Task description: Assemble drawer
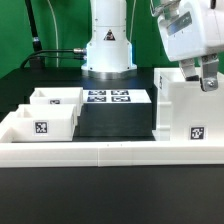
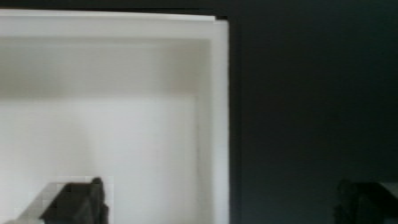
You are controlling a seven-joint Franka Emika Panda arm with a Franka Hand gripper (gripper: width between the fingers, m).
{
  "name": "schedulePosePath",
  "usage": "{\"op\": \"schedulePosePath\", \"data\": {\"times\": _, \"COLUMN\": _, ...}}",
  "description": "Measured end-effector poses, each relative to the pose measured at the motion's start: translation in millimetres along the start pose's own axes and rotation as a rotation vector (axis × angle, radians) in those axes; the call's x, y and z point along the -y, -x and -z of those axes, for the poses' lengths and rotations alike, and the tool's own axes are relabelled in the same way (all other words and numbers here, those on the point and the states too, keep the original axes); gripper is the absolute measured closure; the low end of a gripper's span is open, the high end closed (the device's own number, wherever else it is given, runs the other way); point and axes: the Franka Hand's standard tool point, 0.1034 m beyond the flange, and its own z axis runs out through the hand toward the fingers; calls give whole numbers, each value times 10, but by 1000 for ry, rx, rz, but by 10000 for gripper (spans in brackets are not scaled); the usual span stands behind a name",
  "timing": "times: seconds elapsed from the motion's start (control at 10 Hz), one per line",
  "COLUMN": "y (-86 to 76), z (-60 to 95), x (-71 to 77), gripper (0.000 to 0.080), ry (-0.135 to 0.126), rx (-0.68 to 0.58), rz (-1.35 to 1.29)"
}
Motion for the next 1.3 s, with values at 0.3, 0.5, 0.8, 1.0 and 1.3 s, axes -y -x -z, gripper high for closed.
{"op": "schedulePosePath", "data": {"times": 0.3, "y": 41, "z": 336, "x": -105, "gripper": 151, "ry": -17, "rx": 14, "rz": 188}}
{"op": "schedulePosePath", "data": {"times": 0.5, "y": 0, "z": 517, "x": -202, "gripper": 151, "ry": -28, "rx": 16, "rz": 295}}
{"op": "schedulePosePath", "data": {"times": 0.8, "y": 1, "z": 521, "x": -217, "gripper": 151, "ry": -26, "rx": 14, "rz": 377}}
{"op": "schedulePosePath", "data": {"times": 1.0, "y": -97, "z": 512, "x": -282, "gripper": 151, "ry": 13, "rx": 13, "rz": 679}}
{"op": "schedulePosePath", "data": {"times": 1.3, "y": -361, "z": 537, "x": -344, "gripper": 151, "ry": 43, "rx": 22, "rz": 1090}}
